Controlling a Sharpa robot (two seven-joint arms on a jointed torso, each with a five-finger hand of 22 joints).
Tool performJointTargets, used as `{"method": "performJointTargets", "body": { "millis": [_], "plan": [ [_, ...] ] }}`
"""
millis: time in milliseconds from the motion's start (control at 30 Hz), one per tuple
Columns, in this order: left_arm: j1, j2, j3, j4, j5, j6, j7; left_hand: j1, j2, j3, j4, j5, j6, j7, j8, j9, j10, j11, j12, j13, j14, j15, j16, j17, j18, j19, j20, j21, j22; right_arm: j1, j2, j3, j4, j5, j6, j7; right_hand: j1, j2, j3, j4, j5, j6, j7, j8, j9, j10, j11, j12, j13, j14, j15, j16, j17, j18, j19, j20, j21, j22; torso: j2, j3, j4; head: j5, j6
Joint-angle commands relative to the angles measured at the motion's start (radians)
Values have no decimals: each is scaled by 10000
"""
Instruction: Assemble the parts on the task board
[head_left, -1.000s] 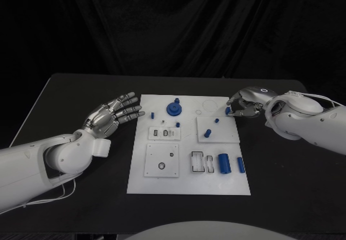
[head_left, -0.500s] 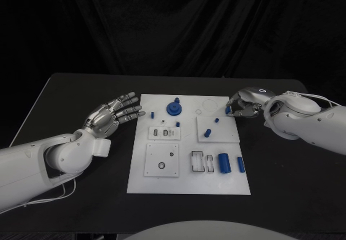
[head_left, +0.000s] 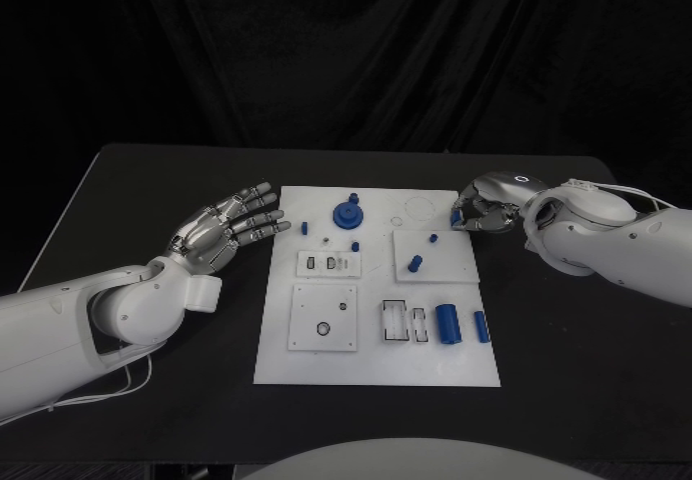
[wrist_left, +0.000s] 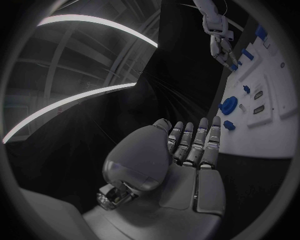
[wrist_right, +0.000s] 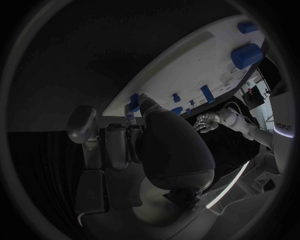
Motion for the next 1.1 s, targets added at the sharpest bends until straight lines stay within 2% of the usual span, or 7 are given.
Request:
{"method": "performJointTargets", "body": {
  "millis": [33,133,367,633,900,933,1100],
  "plan": [
    [-17,24,9,6,33,167,27,-9,-118,57,-16,26,-62,33,-12,3,-10,92,45,7,17,65,39,0,-113,-56,5,38,-5,-30,7,4,-24,-25,-59,-50,32,136,63,-26,326,144,-11,49,101,-22,-19,-35,1110,433,-76,-66,1668,173,-26,-46,-64,1266,0,0,-6,12,2],
    [-20,24,9,2,33,174,15,-9,-118,57,-16,26,-62,33,-12,3,-10,92,45,7,17,65,39,0,-113,-56,5,38,-5,-32,-1,5,-10,-25,-153,-27,55,151,92,-50,508,185,-19,62,161,-20,-24,-33,1116,434,-84,-66,1670,171,-16,-51,-69,1276,1,-2,-5,22,4],
    [-32,-27,9,19,33,199,13,-25,-132,95,-8,19,-72,39,-16,1,-20,97,43,6,4,68,42,-1,-119,-65,3,38,-6,-31,-215,8,390,106,-936,71,192,128,292,-235,1630,625,-31,264,557,97,-52,33,1233,500,-122,38,1749,144,100,-92,25,1365,-3,-3,2,48,0],
    [-39,-54,9,38,33,177,24,-33,-138,115,-5,17,-68,41,-15,2,-23,103,43,6,-1,71,44,-2,-121,-69,2,38,-7,239,-541,25,1759,148,-1783,69,203,77,319,-276,1711,766,-7,328,668,149,-32,62,1282,528,-119,85,1784,138,128,-92,41,1384,0,-1,-1,92,49],
    [-40,-56,9,52,33,154,13,-37,-142,126,-4,16,-60,42,-12,3,-21,108,45,6,-1,73,47,-1,-123,-71,2,38,-7,265,-231,24,2983,-158,-1275,-188,194,4,323,-312,1783,756,28,308,718,189,0,85,1319,544,-101,111,1803,143,127,-84,1,1382,-16,-7,-17,152,15],
    [-40,-56,9,53,33,149,11,-37,-142,126,-4,16,-60,42,-12,3,-21,108,45,6,-1,73,47,-1,-123,-71,2,38,-7,235,-156,23,3053,-200,-1189,-231,187,1,325,-315,1776,778,26,317,734,195,2,89,1324,551,-97,124,1813,142,131,-82,3,1384,-12,-22,-2,148,1],
    [-40,-35,9,52,33,157,2,-37,-142,126,-4,16,-60,42,-12,3,-21,108,45,6,-1,73,47,-1,-123,-71,2,38,-7,79,331,23,3160,-441,-951,-466,162,-24,344,-356,1752,960,18,393,848,254,53,125,1383,586,-69,191,1862,137,159,-65,16,1396,-8,-21,24,120,7]
  ]
}}
